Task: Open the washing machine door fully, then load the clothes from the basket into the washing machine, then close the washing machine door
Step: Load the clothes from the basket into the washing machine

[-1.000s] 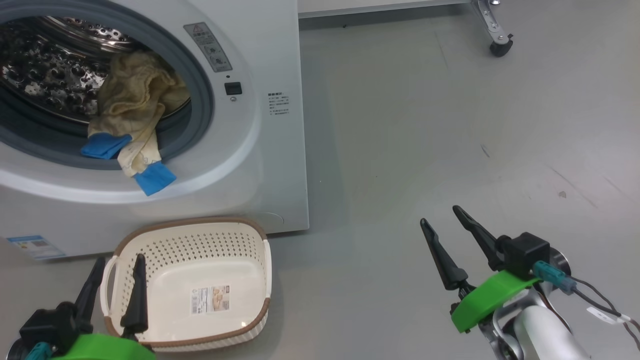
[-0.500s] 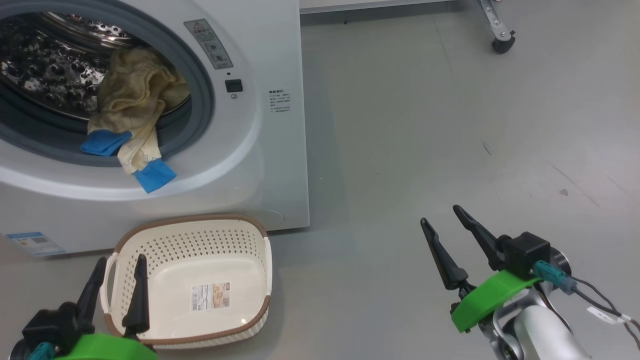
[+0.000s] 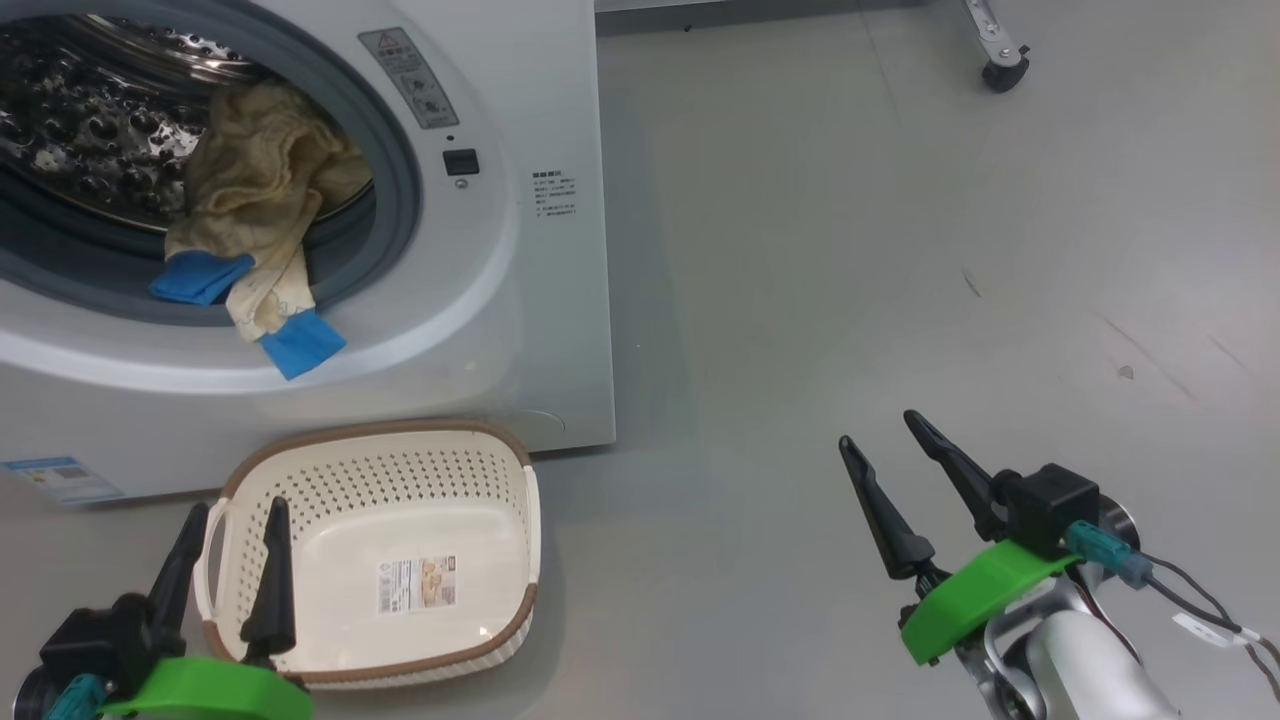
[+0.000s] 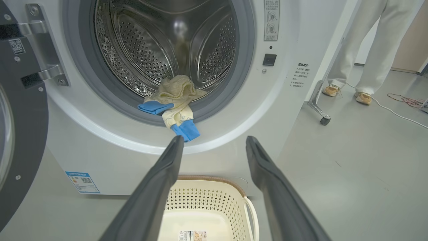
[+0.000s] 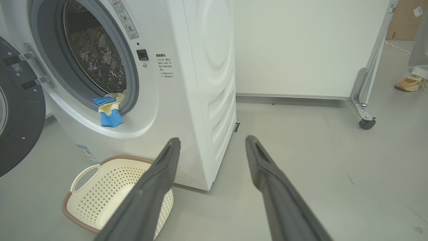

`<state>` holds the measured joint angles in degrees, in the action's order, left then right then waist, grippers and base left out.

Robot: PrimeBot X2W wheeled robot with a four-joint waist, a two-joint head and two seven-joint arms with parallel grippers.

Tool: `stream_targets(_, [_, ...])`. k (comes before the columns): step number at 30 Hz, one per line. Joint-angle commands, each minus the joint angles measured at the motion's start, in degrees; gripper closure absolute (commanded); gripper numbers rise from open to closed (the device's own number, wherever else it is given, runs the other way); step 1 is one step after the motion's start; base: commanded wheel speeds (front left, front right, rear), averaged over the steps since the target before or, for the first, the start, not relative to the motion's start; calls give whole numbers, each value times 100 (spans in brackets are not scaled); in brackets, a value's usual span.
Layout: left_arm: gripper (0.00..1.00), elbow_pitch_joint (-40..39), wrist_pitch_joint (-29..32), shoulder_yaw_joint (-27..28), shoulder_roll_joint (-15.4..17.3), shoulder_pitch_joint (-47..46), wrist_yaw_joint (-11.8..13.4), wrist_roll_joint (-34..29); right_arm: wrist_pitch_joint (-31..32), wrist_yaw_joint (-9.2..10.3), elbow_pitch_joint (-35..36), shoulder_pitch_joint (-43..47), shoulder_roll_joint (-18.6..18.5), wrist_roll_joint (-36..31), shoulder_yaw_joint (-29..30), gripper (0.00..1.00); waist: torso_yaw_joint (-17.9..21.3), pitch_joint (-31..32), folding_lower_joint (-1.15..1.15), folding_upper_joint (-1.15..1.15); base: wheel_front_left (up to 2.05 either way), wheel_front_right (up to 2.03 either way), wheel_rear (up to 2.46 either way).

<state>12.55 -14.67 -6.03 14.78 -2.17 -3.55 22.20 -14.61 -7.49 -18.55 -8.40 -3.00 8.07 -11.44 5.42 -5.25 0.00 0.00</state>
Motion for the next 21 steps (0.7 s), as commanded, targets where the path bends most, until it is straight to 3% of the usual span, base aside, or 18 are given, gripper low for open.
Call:
stream_targets(1, [0,-129,-33,263,87,-310,-23,-47,-39,0,207,-199,13,24,-130,0,7,-57,0,0,0,0,0])
stream_targets(12, [0,59,256,274,236,-1029,-130,182,-39,0,326,-466,13,-23,-152,0,48,-882,0,0,0,0,0])
stream_targets(21, [0,341,1017,370,879,-2370,-303,576,-39,0,477,-841,13,-62,-133,0,162,-1815,0,0,0,0,0])
